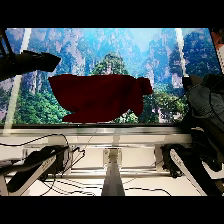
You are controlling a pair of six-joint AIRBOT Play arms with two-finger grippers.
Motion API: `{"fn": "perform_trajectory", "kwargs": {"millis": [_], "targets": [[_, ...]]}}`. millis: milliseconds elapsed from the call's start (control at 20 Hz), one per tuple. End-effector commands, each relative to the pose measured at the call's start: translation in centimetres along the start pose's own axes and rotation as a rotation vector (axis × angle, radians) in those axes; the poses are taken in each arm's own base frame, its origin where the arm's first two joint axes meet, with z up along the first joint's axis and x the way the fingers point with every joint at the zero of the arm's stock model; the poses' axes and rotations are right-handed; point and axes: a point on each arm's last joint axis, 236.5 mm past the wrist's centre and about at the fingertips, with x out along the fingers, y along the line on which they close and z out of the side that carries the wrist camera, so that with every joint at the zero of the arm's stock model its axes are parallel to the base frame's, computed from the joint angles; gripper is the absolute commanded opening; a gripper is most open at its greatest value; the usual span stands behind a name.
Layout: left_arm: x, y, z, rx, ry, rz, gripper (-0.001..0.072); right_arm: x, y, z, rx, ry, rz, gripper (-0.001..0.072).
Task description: Fold the clothes and pants, and hang the long-sleeved shirts on hangers.
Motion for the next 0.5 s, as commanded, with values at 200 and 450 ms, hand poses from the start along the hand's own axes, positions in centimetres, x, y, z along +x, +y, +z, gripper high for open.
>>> {"fn": "perform_trajectory", "kwargs": {"millis": [200, 450], "targets": [[0.0, -0.3, 0.2, -0.012, -0.009, -0.014, 0.0691, -0.3, 0.7, 4.1, -0.002, -0.175, 0.030, 0.0018], [-0.2, 0.5, -1.8, 0.017, 0.075, 0.013, 0.0692, -1.4, 0.7, 8.3, -0.021, -0.357, 0.028, 0.0018]]}}
